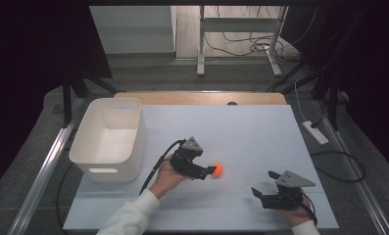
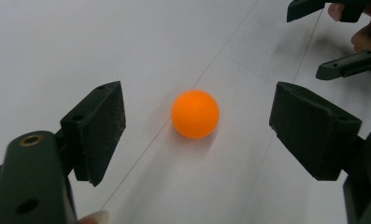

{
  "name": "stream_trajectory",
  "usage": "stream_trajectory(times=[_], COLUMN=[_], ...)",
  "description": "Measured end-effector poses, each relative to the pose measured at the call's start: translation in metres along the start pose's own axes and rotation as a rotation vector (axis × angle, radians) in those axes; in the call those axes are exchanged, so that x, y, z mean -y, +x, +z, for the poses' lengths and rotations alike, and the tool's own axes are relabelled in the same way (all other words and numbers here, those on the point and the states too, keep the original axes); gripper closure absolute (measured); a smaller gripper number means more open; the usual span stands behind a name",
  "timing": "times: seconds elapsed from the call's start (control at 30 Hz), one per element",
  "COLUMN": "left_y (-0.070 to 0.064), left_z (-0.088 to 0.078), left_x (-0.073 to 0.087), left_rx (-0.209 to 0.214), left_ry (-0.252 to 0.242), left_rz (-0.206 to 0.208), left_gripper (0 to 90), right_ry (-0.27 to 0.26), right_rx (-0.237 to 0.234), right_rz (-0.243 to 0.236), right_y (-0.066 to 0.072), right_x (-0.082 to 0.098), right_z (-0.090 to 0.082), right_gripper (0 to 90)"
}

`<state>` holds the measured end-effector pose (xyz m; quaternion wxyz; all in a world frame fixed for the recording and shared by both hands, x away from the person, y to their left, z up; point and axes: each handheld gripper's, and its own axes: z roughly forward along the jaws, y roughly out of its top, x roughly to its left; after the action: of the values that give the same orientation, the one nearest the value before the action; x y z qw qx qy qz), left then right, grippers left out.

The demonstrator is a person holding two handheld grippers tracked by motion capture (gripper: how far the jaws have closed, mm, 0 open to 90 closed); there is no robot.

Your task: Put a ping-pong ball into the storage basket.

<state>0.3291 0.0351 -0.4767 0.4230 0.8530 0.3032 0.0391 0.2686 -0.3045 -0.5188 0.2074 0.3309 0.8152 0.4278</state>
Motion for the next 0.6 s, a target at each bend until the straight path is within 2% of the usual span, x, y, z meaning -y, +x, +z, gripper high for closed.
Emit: stream_trajectory(times=[0.6], left_y=[-0.003], left_z=[0.011], left_x=[0.0], left_rx=[0.004], left_ry=[0.019], left_rz=[-0.005], left_gripper=[19.2], right_ry=[0.003], right_rx=[0.002], right_rz=[-0.003], right_y=[0.0], right_x=[0.0], right_z=[0.0], right_gripper=[11.5])
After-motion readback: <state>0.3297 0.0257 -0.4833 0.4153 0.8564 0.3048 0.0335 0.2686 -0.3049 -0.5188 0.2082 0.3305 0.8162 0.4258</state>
